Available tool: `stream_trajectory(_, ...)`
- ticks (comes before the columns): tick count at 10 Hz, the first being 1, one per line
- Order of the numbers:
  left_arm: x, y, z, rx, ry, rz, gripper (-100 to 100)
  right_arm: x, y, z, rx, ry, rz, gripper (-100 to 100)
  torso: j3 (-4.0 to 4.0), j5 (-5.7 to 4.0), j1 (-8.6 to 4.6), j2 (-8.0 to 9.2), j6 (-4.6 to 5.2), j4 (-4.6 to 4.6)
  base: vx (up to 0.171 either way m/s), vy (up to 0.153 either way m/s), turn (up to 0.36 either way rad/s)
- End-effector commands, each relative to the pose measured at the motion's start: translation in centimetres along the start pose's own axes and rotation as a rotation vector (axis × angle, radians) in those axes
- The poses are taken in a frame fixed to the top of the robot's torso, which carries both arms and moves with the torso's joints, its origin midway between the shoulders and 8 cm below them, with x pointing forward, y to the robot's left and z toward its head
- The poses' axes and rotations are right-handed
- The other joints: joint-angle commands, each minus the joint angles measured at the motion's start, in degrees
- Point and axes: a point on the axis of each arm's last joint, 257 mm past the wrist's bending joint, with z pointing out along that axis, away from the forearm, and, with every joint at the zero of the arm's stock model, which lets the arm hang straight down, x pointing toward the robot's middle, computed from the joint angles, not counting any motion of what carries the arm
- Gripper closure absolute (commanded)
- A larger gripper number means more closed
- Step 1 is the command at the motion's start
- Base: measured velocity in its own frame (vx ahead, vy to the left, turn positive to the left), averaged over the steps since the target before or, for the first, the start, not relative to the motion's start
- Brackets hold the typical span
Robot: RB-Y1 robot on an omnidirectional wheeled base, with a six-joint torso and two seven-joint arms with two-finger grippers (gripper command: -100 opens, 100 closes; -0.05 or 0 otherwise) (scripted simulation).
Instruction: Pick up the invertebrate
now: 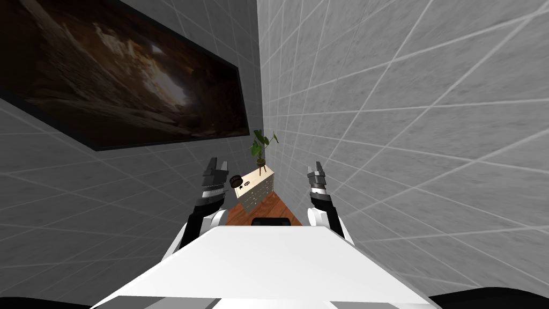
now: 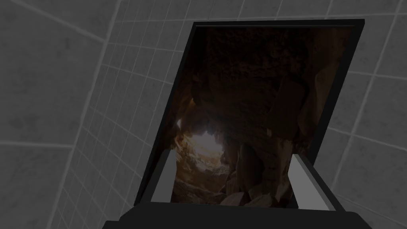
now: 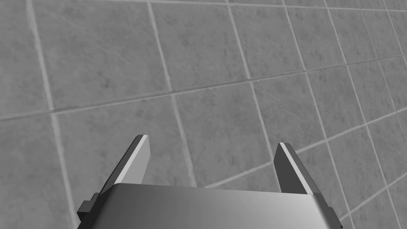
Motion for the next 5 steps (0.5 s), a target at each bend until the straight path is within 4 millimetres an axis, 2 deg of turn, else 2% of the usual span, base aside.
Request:
stream_trajectory(1, 0.7, 1.1, -0.2, -0.025, 0.041, 0.014, -100, 0.0, 0.0, 0.0, 0.000, 0.000, 0.000, 0, 0.00, 0.00, 0.00, 0.00, 0.00, 0.00, -0.015, 0.030, 0.002)
stream_trajectory(5, 2.0, 4.8, -1.3, -0.115, 0.111, 0.042, -100, 0.0, 0.0, 0.0, 0.000, 0.000, 0.000, 0, 0.08, 0.07, 0.30, 0.13, 0.00, 0.03, -0.034, 0.066, -0.006)
